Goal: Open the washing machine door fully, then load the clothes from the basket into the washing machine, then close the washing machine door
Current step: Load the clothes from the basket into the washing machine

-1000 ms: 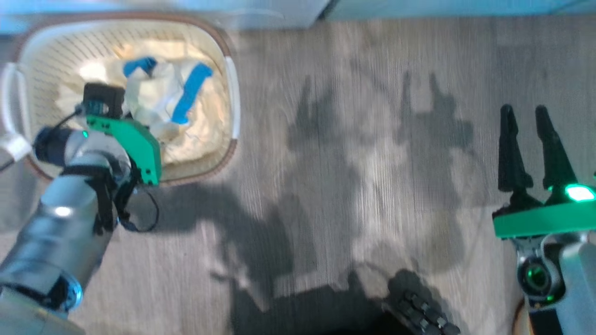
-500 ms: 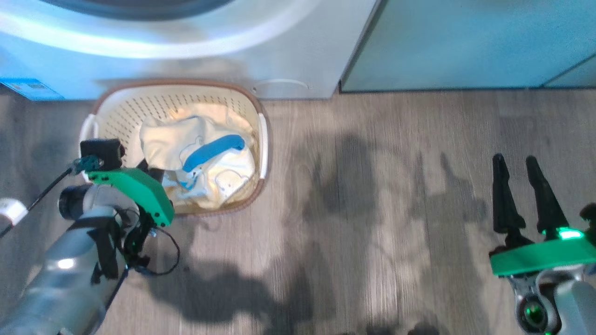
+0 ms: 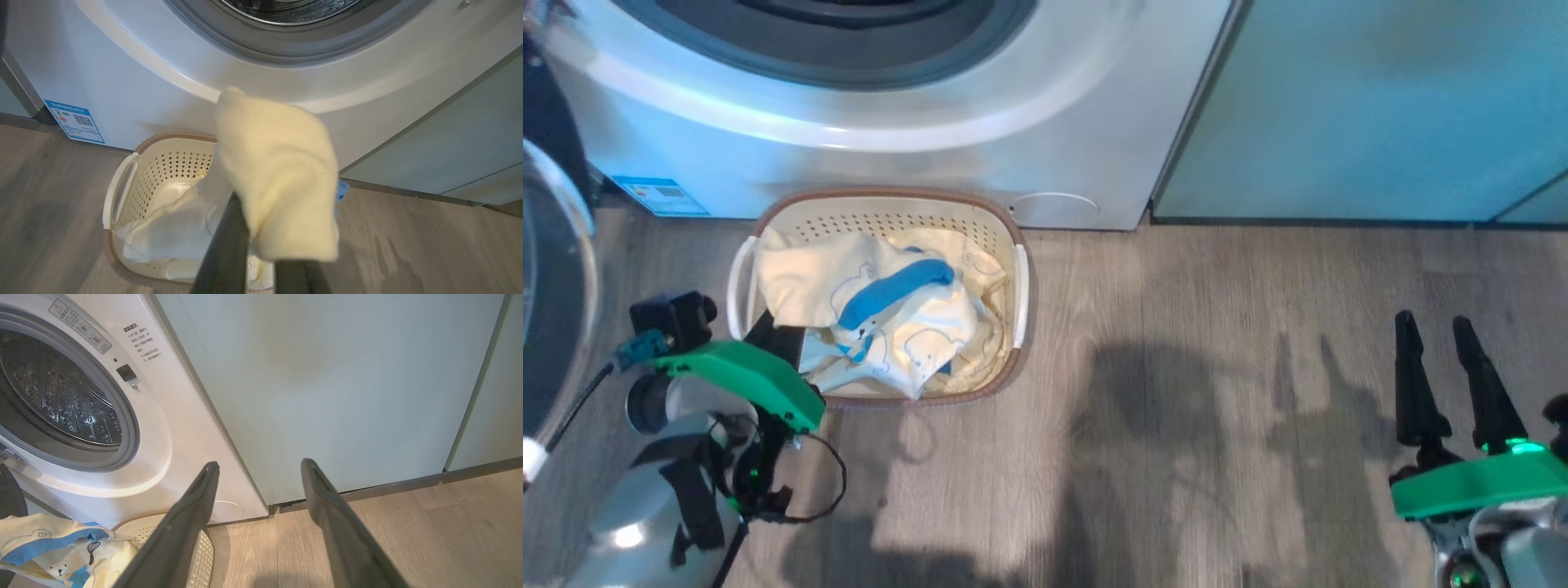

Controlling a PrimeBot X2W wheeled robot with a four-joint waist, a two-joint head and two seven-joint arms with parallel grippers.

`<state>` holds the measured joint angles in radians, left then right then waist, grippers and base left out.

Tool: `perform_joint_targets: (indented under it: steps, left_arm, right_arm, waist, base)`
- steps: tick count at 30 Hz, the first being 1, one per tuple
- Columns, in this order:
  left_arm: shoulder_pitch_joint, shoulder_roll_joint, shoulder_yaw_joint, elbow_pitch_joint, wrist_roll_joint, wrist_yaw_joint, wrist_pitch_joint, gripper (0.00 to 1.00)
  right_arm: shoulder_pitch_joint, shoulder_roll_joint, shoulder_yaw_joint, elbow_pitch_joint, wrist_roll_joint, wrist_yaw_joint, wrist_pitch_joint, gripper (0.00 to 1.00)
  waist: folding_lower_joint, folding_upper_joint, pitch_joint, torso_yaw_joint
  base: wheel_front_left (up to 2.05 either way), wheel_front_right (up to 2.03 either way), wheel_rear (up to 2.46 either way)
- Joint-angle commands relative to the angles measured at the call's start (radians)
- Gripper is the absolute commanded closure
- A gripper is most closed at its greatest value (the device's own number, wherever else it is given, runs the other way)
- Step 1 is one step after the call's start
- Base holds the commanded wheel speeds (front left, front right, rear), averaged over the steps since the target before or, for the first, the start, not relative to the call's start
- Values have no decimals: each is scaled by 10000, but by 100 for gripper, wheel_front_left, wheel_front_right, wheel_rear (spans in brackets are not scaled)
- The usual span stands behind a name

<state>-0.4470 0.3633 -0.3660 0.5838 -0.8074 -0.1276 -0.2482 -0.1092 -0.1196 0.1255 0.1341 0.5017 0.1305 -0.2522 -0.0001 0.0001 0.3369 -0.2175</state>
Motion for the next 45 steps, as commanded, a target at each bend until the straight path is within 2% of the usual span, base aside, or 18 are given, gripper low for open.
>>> perform_joint_targets:
  steps: [1,5,15,23,32,45]
  left_arm:
    - [-81,276,542,-374,104,57,-134,100]
    - [376,202,974,-1065,623,87,-135,100]
    - [1627,-270,2282,-2640,1651,492,-135,100]
    - [1909,-1015,3119,-3151,1536,687,-135,100]
    - [547,-1280,3235,-3043,886,654,302,100]
    - [-2542,-775,2963,-1757,1452,1008,781,100]
  right_arm:
    - [110,-232,111,-253,-19,2,-95,0]
    - [212,-280,39,-240,-28,2,-95,0]
    - [542,-225,-198,-259,-103,2,-95,0]
    - [578,-229,-134,-252,-71,2,-95,0]
    - [405,-117,-106,-298,-20,2,-95,0]
    - [43,54,-19,-353,24,2,-95,0]
  waist:
    - [1,-1,-127,101]
    - [1,-1,-345,215]
    - [1,-1,-930,308]
    - [1,-1,-1009,267]
    - [1,-1,-663,89]
    - [1,-1,169,-336]
  base:
    - [0,0,0]
    - [0,0,0]
    - [0,0,0]
    - [0,0,0]
    - [0,0,0]
    - [0,0,0]
